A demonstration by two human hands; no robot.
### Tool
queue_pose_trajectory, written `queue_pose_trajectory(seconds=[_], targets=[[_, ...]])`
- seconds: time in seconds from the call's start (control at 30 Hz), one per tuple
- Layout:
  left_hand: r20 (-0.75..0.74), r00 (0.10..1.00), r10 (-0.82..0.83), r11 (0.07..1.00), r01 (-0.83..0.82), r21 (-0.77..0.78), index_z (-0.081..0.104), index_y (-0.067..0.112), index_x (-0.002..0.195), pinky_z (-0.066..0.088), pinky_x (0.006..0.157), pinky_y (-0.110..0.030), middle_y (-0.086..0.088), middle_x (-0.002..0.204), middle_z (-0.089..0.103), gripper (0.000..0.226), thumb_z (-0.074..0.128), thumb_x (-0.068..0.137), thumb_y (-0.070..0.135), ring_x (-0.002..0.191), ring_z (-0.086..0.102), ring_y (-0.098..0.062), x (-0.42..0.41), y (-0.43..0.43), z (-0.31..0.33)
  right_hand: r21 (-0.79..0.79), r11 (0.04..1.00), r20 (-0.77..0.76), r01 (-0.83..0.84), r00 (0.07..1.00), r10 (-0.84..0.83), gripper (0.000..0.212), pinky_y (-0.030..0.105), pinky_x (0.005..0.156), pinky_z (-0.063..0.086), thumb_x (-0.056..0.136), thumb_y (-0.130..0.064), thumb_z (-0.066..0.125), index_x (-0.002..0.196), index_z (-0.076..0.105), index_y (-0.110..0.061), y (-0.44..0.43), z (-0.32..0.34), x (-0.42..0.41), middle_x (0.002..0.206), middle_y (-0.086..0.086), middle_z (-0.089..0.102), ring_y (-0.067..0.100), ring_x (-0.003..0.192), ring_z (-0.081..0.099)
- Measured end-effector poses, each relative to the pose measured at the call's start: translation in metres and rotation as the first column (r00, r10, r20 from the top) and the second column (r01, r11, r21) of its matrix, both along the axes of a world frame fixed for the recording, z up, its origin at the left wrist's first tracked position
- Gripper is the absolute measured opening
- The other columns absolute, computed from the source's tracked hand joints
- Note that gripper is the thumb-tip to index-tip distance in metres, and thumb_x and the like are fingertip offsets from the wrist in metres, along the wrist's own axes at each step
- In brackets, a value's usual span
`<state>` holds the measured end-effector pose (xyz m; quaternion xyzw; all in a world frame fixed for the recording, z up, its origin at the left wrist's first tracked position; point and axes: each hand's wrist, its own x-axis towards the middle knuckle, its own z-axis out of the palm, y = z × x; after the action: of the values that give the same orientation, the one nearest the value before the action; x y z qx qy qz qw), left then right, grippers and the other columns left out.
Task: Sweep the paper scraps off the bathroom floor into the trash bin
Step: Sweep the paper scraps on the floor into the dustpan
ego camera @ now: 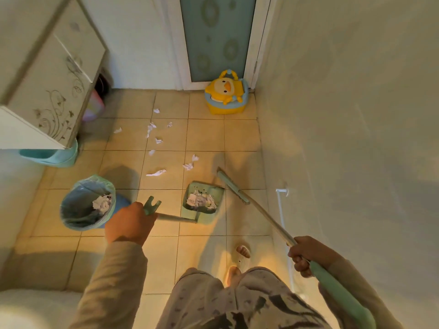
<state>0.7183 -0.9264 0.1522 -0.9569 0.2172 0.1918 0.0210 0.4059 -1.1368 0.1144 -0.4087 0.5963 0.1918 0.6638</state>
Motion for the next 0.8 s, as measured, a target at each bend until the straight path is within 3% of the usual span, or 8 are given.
queue_pose_trajectory(seconds=[0.23,0.57,0.8], targets=[[-0.001,0.990,0.138,0.990,-0.138,0.023,0.066,0.012,0.102,0.055,0.081,-0.038,-0.012,0.093,0.069,0.038,0.054,0.092,0.046,0.087,0.065,-0.031,-0.002,-0.029,0.000,-0.021,0.984,-0.024,-0.179,0.984,0.179,0.018,0.015,0.038,0.033,0.084,0.007,0.044,0.074,0.038,-0.007,-0.074,-0.009,0.046,0.038,0.003,0.041,0.010,0.027,0.037],[-0.034,0.977,0.211,0.976,-0.209,0.057,0.065,0.013,0.107,0.055,0.081,-0.035,-0.009,0.097,0.070,0.040,0.053,0.092,0.047,0.089,0.066,-0.028,0.062,-0.056,-0.005,-0.020,0.960,-0.015,-0.279,0.960,0.279,0.018,0.014,0.036,0.030,0.086,0.006,0.042,0.075,0.037,-0.008,-0.127,-0.009,0.137,0.047,0.006,0.039,0.009,0.027,0.037],[-0.045,0.965,0.260,0.964,-0.257,0.067,0.064,0.012,0.108,0.055,0.081,-0.034,-0.009,0.098,0.069,0.039,0.057,0.089,0.046,0.090,0.066,-0.027,0.101,-0.067,-0.005,-0.074,0.901,-0.059,-0.427,0.904,0.423,0.027,0.011,0.035,0.030,0.085,0.007,0.042,0.063,0.037,-0.008,-0.157,-0.003,0.218,0.041,0.005,0.039,0.010,0.026,0.036]])
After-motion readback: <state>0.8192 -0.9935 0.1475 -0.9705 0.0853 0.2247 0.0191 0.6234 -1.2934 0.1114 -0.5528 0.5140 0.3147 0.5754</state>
